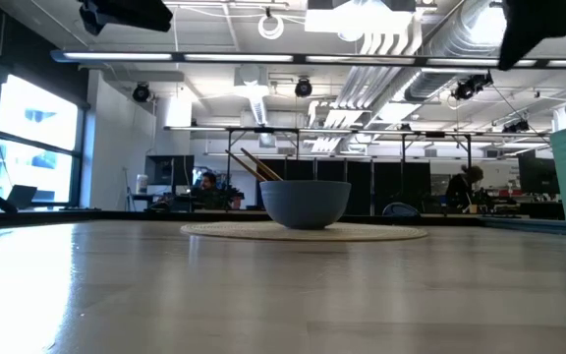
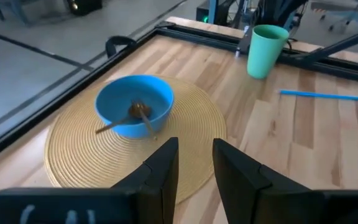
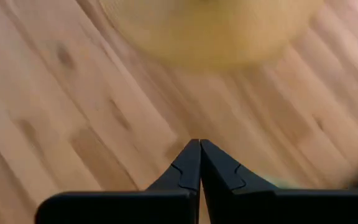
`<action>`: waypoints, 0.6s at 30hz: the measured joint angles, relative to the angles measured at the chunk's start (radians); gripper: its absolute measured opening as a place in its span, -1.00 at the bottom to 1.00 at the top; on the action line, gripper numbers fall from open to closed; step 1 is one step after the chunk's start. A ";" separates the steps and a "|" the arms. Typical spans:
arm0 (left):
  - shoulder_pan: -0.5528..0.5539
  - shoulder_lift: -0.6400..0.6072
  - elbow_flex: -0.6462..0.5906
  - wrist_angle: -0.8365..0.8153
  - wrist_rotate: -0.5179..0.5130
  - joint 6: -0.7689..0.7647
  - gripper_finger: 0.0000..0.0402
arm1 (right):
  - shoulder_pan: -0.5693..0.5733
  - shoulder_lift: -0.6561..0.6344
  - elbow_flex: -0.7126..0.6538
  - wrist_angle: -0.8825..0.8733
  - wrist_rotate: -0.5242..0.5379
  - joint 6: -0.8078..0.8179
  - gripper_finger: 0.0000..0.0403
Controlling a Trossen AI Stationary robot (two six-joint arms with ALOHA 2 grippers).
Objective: Pick & Place Utensil
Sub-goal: Put the green cup on the brown mat to the top right of the blue bowl
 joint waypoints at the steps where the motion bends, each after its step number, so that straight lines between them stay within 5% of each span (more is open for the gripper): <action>1: -0.005 0.000 0.000 0.003 0.001 -0.004 -0.52 | 0.000 0.031 0.032 -0.055 -0.031 0.018 -1.00; 7: -0.004 0.000 0.000 0.002 0.030 0.001 -0.52 | -0.015 0.162 0.143 -0.192 -0.198 0.005 -1.00; 18: -0.004 0.001 0.000 -0.050 0.097 -0.025 -0.52 | -0.038 0.232 0.064 -0.228 -0.197 0.048 -1.00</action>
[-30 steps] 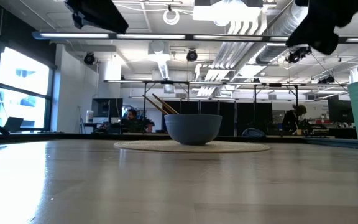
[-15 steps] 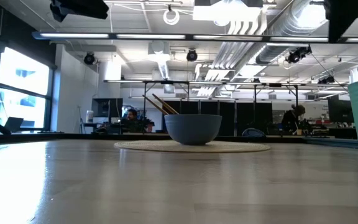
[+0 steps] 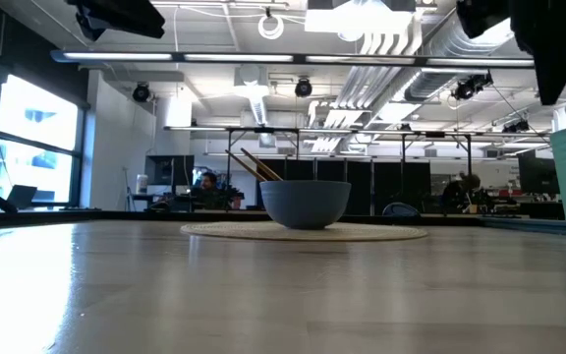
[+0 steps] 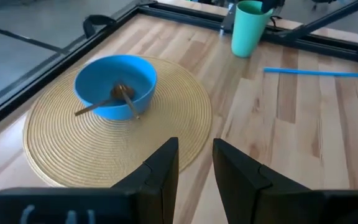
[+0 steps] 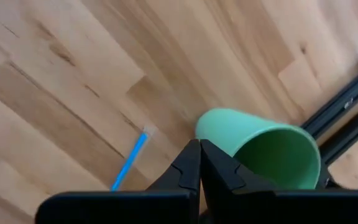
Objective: Pick & Place Utensil
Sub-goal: Put the green cup on the brown mat to the top right of the blue bowl
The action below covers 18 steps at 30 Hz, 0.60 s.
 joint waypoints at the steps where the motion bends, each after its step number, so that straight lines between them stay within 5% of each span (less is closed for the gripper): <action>1: 0.000 0.000 0.000 0.001 0.001 -0.001 -0.52 | -0.005 0.001 -0.006 -0.001 -0.015 0.001 -1.00; 8: 0.000 0.000 0.000 0.001 0.040 -0.027 -0.52 | -0.077 -0.015 -0.011 -0.024 -0.087 -0.075 -0.93; 18: 0.000 0.000 0.000 -0.012 0.067 -0.027 -0.52 | -0.171 -0.036 -0.011 -0.033 -0.154 0.004 -0.40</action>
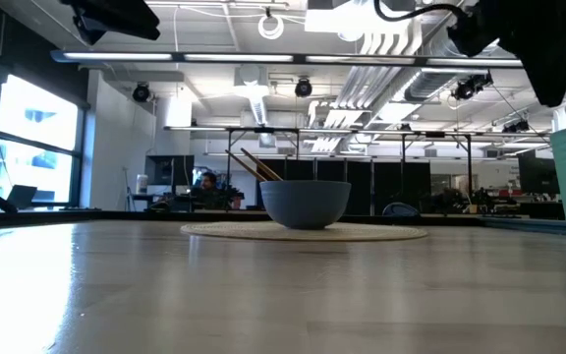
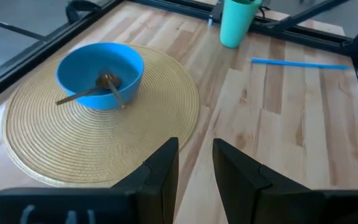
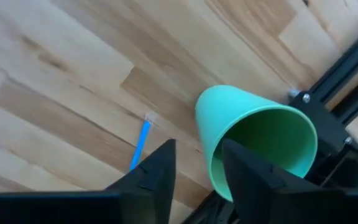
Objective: Pick & Place Utensil
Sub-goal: Put the green cup on the brown mat to the top right of the blue bowl
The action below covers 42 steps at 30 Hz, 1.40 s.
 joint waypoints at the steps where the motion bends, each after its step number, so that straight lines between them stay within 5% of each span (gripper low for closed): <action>1: 0.000 0.000 0.000 -0.004 0.003 0.000 -0.52 | -0.005 0.000 0.000 0.000 0.000 0.028 -0.37; 13: 0.000 0.000 0.000 -0.010 0.014 -0.001 -0.52 | -0.002 0.000 0.000 -0.049 0.024 0.208 -0.28; 42: 0.000 0.009 0.000 -0.011 0.028 0.000 -0.52 | 0.059 0.000 0.000 -0.061 0.075 0.316 -0.32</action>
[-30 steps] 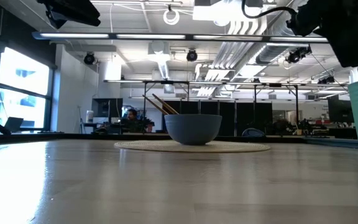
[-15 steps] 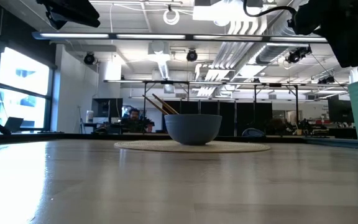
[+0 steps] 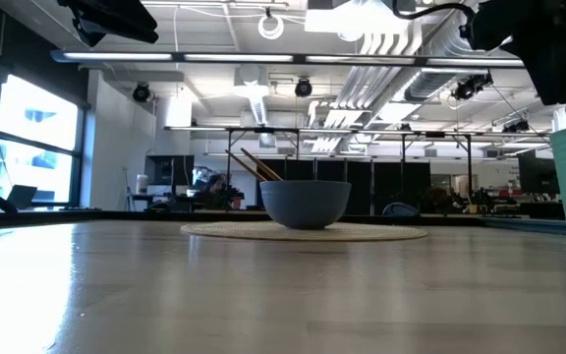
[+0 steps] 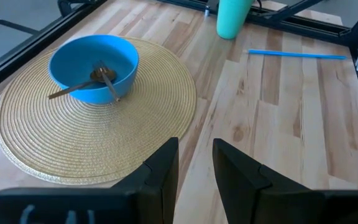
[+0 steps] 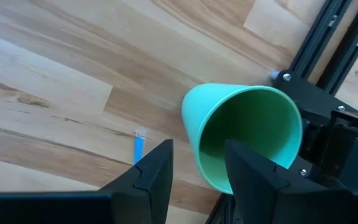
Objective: Pick & Place Utensil
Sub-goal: Put the green cup on the brown mat to the top right of the blue bowl
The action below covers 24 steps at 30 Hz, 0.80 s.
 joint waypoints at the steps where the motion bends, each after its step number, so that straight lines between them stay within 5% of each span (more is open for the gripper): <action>1: 0.000 0.000 0.000 0.000 0.000 0.000 -0.52 | 0.003 0.000 0.000 0.005 -0.002 0.000 -0.32; 11: 0.000 0.000 0.000 0.000 0.000 0.000 -0.52 | 0.007 0.001 -0.002 0.008 -0.003 0.002 -0.32; 24: 0.000 0.000 0.000 -0.002 0.000 0.000 -0.52 | 0.018 0.002 -0.202 0.131 -0.121 -0.048 -0.32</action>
